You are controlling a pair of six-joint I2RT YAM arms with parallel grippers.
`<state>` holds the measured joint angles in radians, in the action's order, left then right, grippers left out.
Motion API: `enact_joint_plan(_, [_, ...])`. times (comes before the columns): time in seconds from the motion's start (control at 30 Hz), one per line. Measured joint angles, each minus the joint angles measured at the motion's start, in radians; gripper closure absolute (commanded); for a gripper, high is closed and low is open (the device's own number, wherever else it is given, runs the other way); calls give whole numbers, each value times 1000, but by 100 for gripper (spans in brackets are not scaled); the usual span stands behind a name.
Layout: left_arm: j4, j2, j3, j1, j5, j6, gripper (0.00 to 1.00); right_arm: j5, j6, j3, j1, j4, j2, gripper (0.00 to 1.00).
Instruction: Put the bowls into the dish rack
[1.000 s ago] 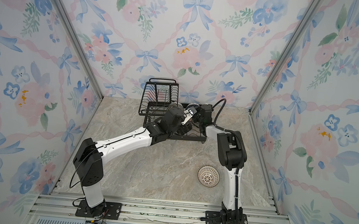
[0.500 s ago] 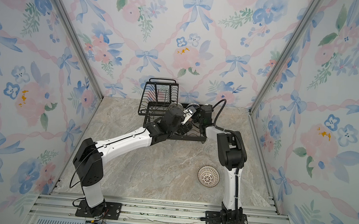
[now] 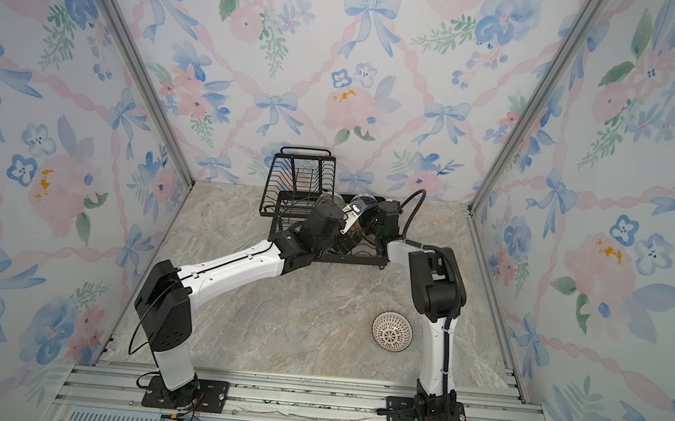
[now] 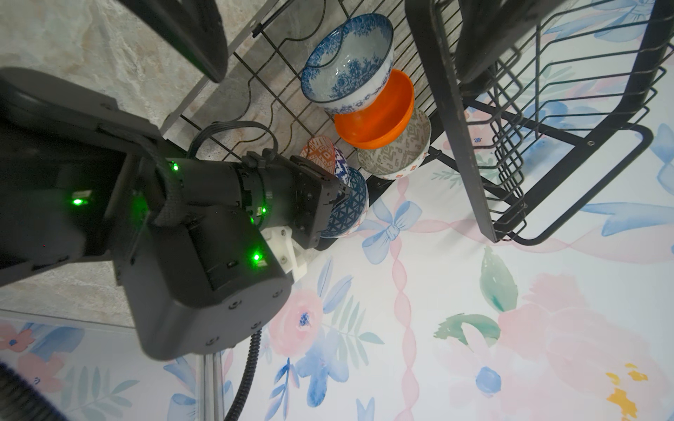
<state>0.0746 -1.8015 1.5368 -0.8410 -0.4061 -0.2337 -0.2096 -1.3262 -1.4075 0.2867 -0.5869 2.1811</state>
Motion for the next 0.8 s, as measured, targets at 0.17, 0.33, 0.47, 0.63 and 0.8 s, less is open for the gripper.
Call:
enact_joint_plan(0.17, [3,0,-8,0,6,14,2,5,3,3,2,10,-5,100])
enact_joint_plan(0.33, [3,2,-10,0,5,24,2,10,3,7,6,34,-17,100])
enact_joint_plan(0.47, [3,4,-14,0,2,30,2,23,3,8,12,69,-31,100])
enact_joint_plan(0.63, [3,6,-19,0,2,31,2,46,2,18,19,101,-48,100])
enact_joint_plan(0.8, [3,19,-32,0,2,34,2,59,-6,23,24,109,-55,100])
